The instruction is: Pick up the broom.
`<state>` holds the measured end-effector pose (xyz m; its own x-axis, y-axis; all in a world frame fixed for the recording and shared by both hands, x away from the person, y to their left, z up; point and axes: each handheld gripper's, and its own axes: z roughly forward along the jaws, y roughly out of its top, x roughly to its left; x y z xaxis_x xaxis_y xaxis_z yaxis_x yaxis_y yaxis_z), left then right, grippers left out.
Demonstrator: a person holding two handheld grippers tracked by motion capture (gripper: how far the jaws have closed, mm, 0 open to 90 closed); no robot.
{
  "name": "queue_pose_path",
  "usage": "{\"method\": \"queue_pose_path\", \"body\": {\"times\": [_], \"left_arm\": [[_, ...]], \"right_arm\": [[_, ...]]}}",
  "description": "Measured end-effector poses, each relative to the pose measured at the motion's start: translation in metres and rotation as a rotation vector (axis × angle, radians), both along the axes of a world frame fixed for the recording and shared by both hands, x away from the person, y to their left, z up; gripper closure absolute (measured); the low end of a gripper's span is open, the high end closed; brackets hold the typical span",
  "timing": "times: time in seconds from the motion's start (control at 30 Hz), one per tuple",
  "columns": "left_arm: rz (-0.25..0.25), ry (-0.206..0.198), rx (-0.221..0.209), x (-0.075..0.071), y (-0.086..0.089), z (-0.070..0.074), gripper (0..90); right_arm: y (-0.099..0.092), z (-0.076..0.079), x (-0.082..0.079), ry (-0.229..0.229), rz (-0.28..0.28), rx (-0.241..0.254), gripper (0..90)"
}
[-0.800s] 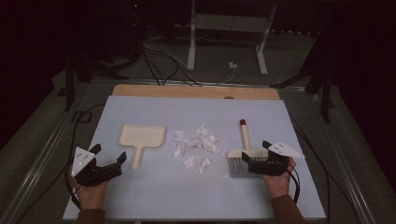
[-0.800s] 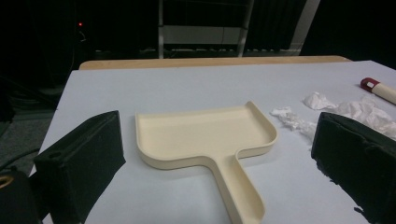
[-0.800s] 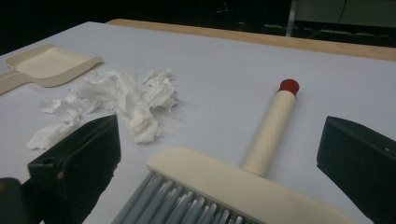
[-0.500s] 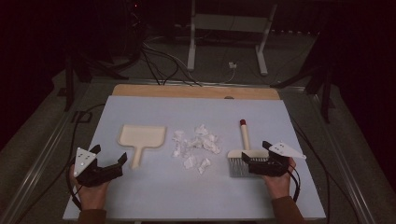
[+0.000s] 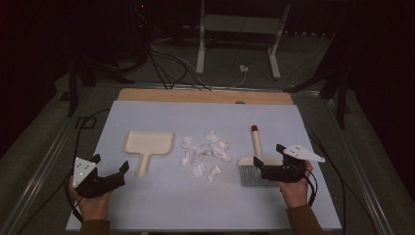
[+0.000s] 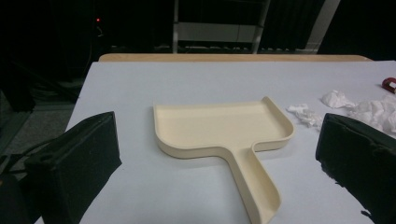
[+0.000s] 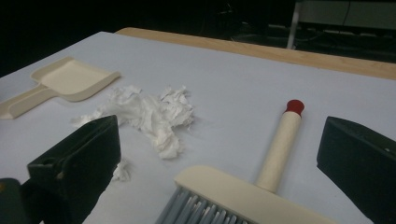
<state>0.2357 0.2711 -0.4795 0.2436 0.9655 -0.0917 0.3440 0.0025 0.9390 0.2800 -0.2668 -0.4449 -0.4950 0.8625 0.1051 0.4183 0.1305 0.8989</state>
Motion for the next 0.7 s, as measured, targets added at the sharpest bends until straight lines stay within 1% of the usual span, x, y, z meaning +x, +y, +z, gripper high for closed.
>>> {"method": "queue_pose_path", "body": {"times": [0.07, 0.1, 0.17, 0.33, 0.37, 0.43, 0.53, 0.57, 0.7], "left_arm": [[0.002, -0.001, 0.001, 0.0, 0.0, 0.0, 0.6], [0.004, -0.001, 0.003, 0.0, 0.0, 0.0, 0.6], [0.003, 0.002, 0.008, 0.0, 0.0, -0.001, 0.6], [0.001, 0.007, 0.016, 0.001, -0.002, -0.002, 0.6], [0.003, 0.006, 0.02, 0.0, -0.003, -0.002, 0.6], [0.002, 0.004, 0.028, 0.0, -0.003, -0.002, 0.6], [0.003, 0.009, 0.03, 0.0, -0.003, -0.002, 0.6], [0.004, 0.009, 0.031, 0.0, -0.003, -0.003, 0.6], [0.009, 0.004, 0.028, 0.0, -0.003, -0.003, 0.6]], "right_arm": [[0.001, 0.007, 0.005, 0.008, -0.006, -0.004, 0.0], [0.001, 0.007, 0.005, 0.008, -0.006, -0.004, 0.0], [0.002, 0.015, 0.01, 0.011, -0.016, -0.012, 0.0], [0.001, 0.027, 0.022, 0.029, -0.035, 0.006, 0.0], [0.001, 0.027, 0.022, 0.029, -0.035, 0.006, 0.0], [0.0, 0.03, 0.03, 0.045, -0.047, 0.005, 0.0], [-0.001, 0.031, 0.034, 0.05, -0.056, 0.009, 0.0], [-0.001, 0.031, 0.039, 0.055, -0.063, 0.01, 0.0], [-0.002, 0.032, 0.049, 0.066, -0.08, 0.007, 0.0]]}}
